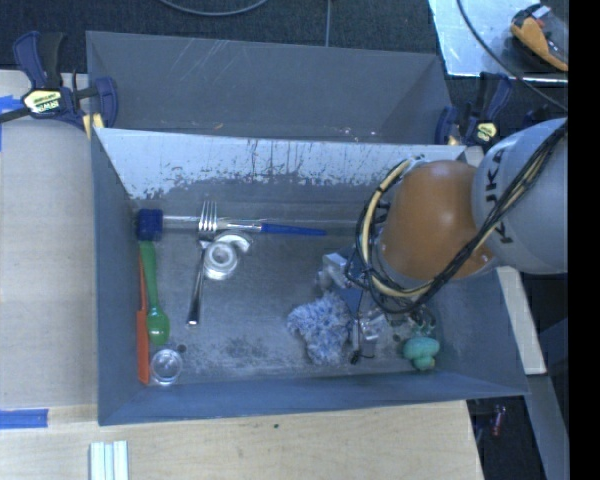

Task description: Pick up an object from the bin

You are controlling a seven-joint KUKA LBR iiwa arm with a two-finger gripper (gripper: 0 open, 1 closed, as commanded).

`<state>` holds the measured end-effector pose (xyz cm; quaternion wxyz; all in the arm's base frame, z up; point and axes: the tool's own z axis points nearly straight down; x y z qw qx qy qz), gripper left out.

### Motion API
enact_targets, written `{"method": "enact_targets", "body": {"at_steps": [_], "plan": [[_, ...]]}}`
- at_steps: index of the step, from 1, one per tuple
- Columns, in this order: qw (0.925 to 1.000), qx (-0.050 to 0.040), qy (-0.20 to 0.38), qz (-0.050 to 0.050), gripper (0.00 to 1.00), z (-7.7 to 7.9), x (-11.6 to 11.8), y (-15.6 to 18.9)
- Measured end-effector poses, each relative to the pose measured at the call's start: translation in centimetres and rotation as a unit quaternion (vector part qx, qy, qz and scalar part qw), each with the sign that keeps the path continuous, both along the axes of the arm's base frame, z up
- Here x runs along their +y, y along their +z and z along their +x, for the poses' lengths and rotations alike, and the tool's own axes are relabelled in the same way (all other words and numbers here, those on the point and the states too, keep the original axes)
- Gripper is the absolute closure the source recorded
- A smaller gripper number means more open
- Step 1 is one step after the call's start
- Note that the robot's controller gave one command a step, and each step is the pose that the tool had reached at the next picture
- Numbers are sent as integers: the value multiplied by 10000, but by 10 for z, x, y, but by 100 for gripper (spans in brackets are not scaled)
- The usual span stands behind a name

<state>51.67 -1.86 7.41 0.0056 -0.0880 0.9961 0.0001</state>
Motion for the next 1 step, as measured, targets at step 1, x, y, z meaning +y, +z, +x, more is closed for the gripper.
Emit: {"method": "enact_targets", "body": {"at_steps": [1], "plan": [[9999,-51,126,-5,0,5,2,-16]]}}
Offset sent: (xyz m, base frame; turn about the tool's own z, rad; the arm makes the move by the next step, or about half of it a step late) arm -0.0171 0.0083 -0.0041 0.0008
